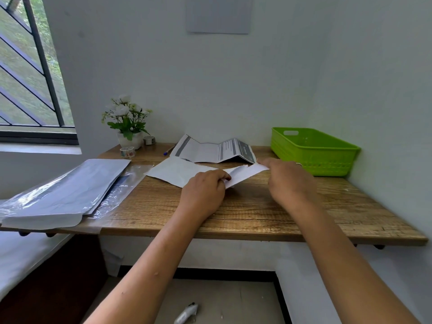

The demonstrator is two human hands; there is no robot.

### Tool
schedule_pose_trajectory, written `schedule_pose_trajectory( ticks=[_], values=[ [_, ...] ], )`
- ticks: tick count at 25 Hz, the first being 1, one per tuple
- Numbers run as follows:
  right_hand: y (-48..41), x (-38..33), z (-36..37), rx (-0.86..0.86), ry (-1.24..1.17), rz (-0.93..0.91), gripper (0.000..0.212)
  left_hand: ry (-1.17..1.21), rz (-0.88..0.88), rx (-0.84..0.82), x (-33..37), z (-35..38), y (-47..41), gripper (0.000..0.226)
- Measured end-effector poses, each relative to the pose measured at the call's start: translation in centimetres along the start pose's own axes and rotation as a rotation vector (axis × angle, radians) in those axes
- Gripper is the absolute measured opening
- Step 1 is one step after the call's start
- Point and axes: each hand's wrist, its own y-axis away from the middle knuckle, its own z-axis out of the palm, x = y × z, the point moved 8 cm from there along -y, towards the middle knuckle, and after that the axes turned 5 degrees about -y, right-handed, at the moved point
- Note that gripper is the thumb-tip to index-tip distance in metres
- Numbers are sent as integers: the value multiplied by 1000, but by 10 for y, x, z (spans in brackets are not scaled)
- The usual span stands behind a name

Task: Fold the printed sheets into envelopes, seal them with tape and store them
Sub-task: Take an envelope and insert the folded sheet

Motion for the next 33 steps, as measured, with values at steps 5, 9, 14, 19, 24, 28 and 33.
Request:
schedule_pose_trajectory(
  ticks=[5, 9, 14, 19, 24, 28, 33],
  values=[
    [-16, 12, 2, -102, -224, 46, 48, 130, -27, -56, -4, 1, -3, 36],
    [-23, 6, 16, -88, 46, -35, 50, 210, -30, -111, -6, 1, -3, 35],
    [-19, -8, 22, -28, 335, -77, 42, 259, -24, -103, -4, 2, 0, 37],
    [5, -47, 42, -95, 353, -90, 35, 156, 25, -15, 5, 4, 2, 38],
    [8, -55, 64, -307, 3, -187, 40, 155, 2, 47, -3, -3, 2, 39],
    [1, -4, 40, -554, -95, -70, 69, 148, -46, 28, -6, -3, 3, 38],
    [6, 27, 11, -339, -235, -90, 46, 128, -34, 22, -3, -3, 4, 38]
  ],
)
